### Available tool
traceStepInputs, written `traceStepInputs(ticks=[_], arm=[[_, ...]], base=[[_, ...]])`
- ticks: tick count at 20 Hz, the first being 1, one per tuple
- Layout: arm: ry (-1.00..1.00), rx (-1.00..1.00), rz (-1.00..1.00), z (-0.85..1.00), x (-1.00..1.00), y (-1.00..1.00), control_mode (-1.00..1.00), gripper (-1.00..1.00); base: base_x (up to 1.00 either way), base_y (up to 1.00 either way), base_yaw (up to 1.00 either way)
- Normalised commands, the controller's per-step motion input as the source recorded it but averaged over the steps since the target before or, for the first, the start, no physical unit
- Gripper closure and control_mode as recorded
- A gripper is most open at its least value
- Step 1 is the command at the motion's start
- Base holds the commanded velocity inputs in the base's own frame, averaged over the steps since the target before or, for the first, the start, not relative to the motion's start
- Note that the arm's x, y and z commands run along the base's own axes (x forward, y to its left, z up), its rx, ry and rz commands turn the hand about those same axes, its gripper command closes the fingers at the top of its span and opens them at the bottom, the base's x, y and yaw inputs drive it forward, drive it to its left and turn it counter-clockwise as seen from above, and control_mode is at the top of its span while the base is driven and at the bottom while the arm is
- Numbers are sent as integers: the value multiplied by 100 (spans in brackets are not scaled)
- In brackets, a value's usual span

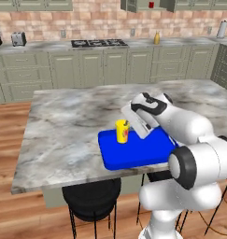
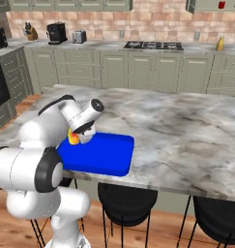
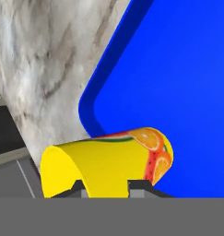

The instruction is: There is a tray on the dining counter. Grab the cup, mug, and pitcher and place them on the tray. The pitcher may be placed next to the tray if it cannot fit the tray.

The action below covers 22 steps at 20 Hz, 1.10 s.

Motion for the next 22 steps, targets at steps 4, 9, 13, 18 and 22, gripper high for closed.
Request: traceStepInputs(ticks=[4,9,13,18,22], arm=[[0,1,1,-24,33,5,-100,100],[0,0,1,-33,25,8,-100,100],[0,0,0,-30,23,11,-100,100],[0,2,0,-26,11,3,-100,100],[0,3,0,-27,4,0,-100,100]], base=[[0,0,0],[0,0,0],[0,0,0],[0,0,0],[0,0,0]])
